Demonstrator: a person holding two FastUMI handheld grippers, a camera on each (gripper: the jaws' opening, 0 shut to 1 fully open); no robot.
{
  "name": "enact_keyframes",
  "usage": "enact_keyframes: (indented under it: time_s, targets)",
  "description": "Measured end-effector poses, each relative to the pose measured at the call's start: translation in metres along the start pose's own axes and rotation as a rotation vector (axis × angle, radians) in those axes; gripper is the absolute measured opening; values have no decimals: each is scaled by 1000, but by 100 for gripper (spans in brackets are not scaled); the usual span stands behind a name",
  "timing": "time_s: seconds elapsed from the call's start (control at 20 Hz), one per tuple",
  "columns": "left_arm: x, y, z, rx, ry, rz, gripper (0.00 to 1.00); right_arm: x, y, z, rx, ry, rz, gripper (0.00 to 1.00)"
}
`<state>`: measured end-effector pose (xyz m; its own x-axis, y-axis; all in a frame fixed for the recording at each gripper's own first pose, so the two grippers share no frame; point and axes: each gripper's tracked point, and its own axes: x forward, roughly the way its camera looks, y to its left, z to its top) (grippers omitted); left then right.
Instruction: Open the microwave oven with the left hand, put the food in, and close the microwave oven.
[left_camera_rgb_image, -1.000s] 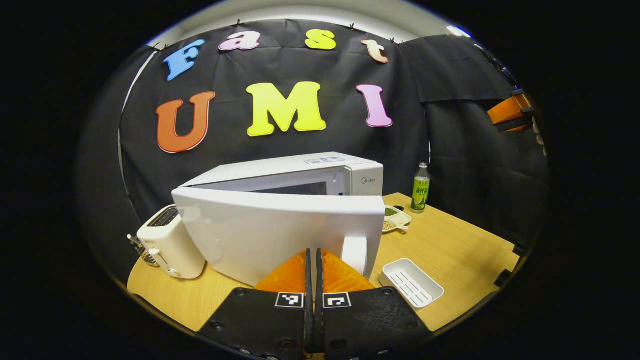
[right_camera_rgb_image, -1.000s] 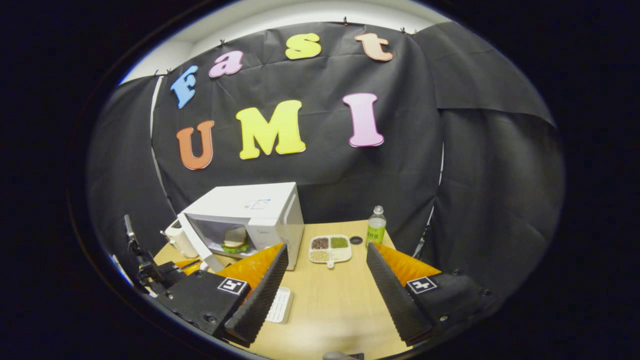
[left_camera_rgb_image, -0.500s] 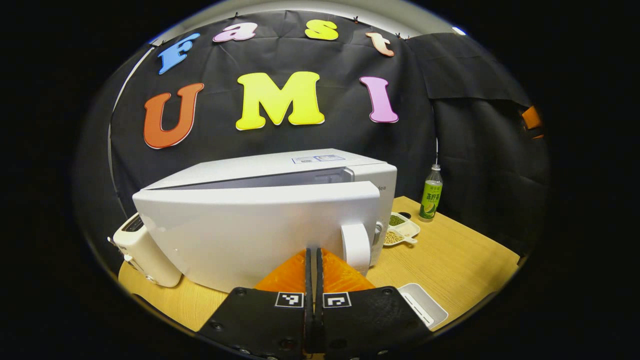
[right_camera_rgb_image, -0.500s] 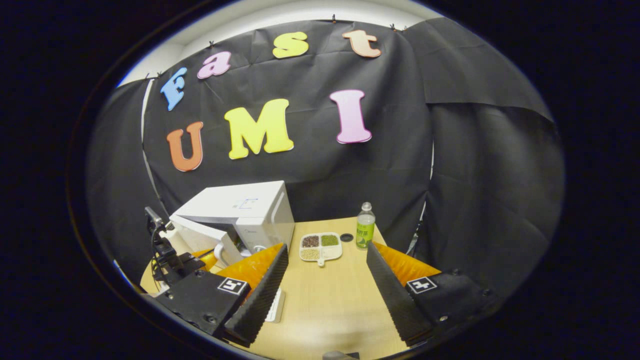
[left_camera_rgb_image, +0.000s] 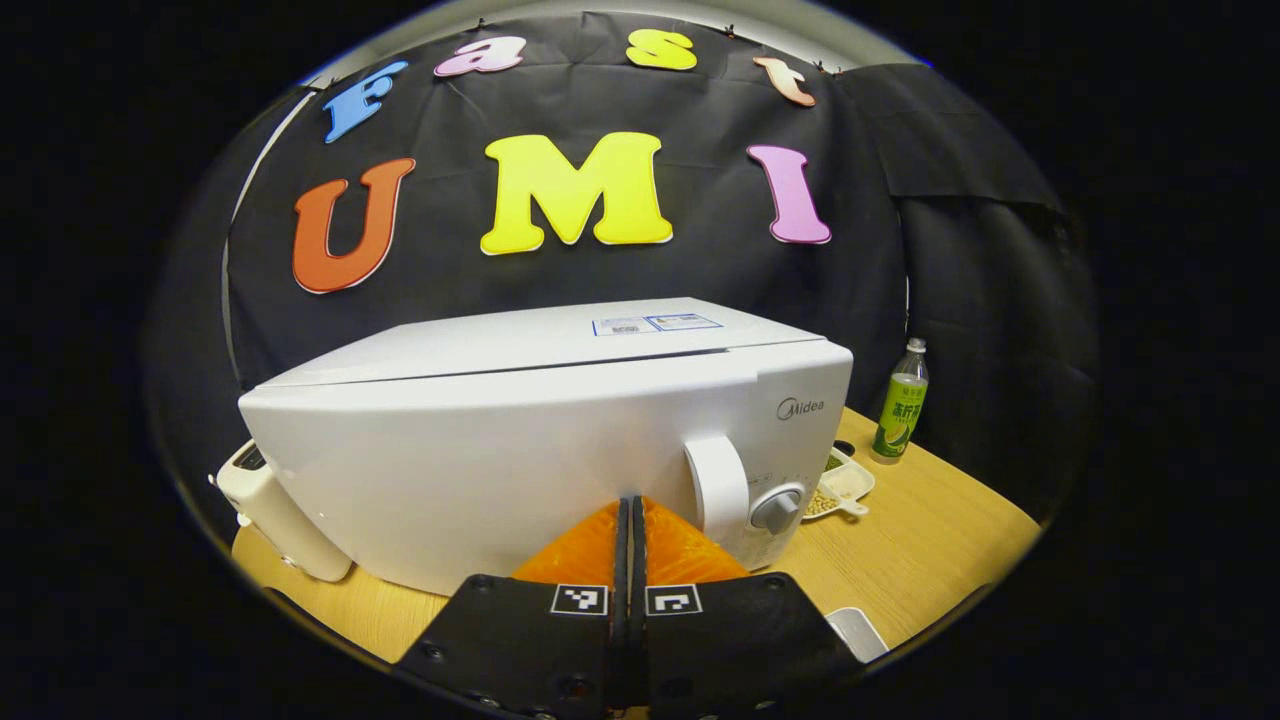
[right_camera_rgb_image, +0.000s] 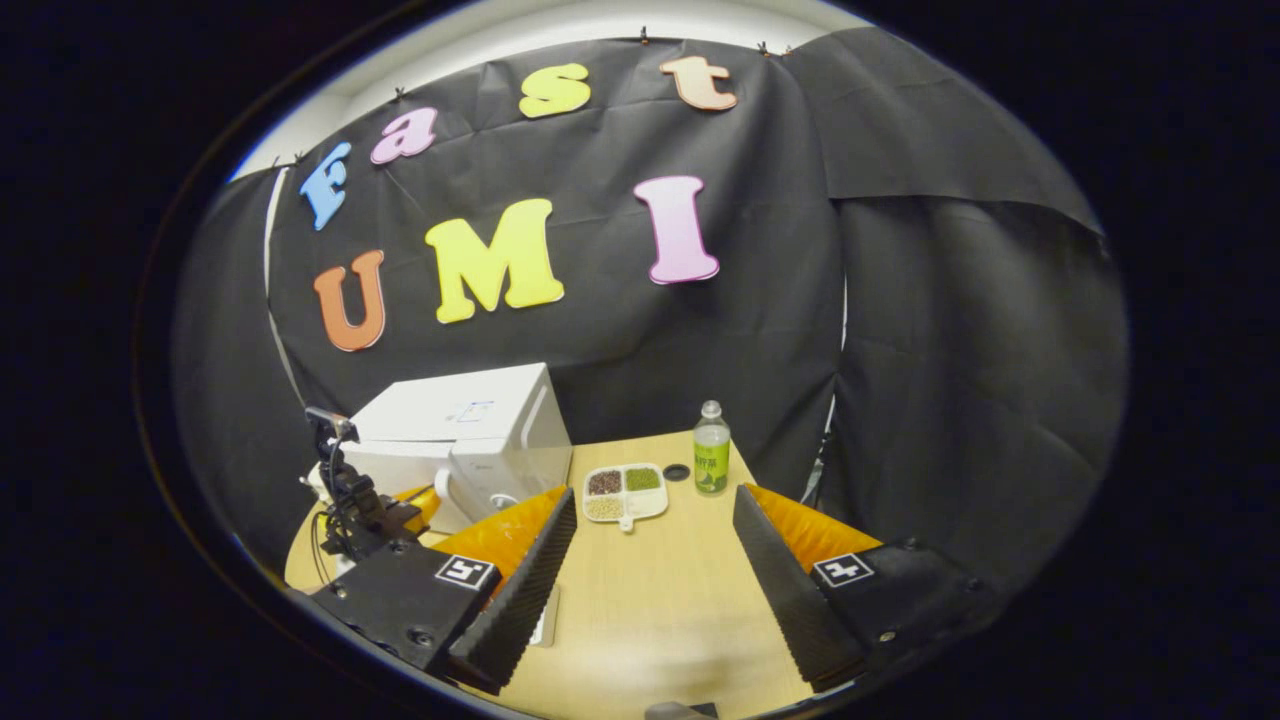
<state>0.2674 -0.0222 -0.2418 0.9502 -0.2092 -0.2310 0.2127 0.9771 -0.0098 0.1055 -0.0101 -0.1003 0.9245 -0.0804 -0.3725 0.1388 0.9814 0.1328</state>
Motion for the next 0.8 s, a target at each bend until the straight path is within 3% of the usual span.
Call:
enact_keyframes:
  time_s: [0.05,0.1,0.15,0.2,0.3,0.35,0.6,0.7,0.75,0.8]
  targets:
    - [5,0,2,-4,-8,5,0,0,1,1,1,-3,3,100]
    - [10,0,-3,-17,31,20,0,1,3,2,0,-3,4,92]
    - [6,-2,5,-23,9,33,0,2,6,1,-3,-1,6,92]
    - [6,-7,4,-29,11,29,0,4,9,2,-9,-3,11,100]
    - [-5,-11,7,-30,16,16,0,4,17,5,-23,-11,25,100]
    - [-14,-9,16,-30,0,16,0,4,21,9,-28,-22,32,92]
    - [-52,-11,54,-37,-55,-5,3,4,50,25,-41,-80,85,92]
    - [-80,-8,67,-64,-61,5,65,1,62,32,-50,-100,107,92]
    - [-92,-3,75,-65,-76,19,96,1,69,34,-53,-111,116,100]
    - [-102,1,83,-67,-88,28,96,-2,75,36,-57,-118,128,100]
